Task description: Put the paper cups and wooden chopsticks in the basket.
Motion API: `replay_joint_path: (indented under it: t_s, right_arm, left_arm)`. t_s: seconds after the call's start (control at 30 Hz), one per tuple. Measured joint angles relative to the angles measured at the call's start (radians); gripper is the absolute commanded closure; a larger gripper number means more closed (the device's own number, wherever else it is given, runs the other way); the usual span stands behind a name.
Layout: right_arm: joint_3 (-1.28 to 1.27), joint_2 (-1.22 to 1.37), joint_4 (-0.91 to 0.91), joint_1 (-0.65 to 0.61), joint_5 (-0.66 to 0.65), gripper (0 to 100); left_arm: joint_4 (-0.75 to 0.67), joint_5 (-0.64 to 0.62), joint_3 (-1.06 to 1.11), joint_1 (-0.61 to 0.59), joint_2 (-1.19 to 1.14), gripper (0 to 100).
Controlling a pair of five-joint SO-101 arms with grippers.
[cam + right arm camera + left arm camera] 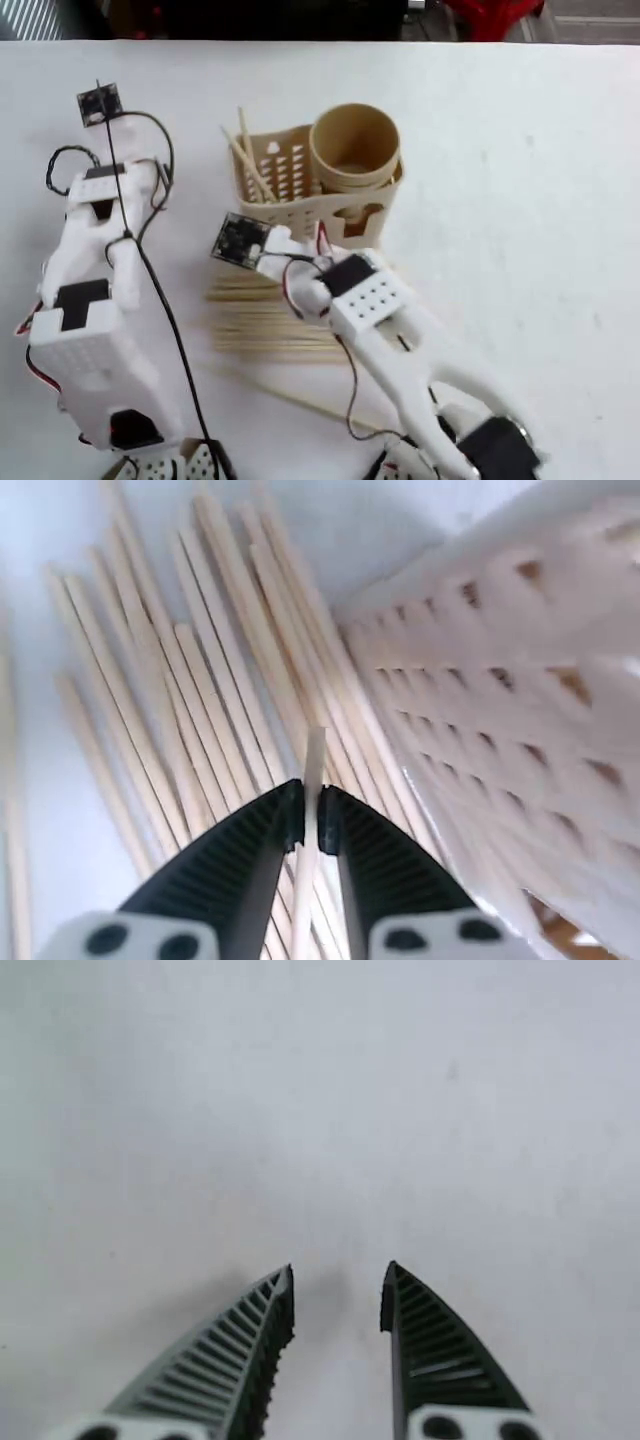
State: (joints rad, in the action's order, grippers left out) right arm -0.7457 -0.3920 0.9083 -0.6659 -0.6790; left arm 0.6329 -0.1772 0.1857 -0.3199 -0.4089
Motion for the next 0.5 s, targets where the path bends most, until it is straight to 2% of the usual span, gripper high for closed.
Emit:
replay_joint_path:
  t_s: [0.23, 0.37, 0.5]
  right_arm:
    - [0.051, -0.273, 0.118, 0.002, 0.009, 98.3]
    - [0.236, -0.382, 0.224, 0.000, 0.020, 98.3]
    - [0.470, -0.387, 0.273, 0.000, 0.023, 98.3]
  left_arm:
    - [0.000, 0.000, 0.000, 0.000, 0.000, 84]
    - [0.000, 0.000, 0.000, 0.000, 0.000, 84]
    - [0.000, 0.000, 0.000, 0.000, 0.000, 84]
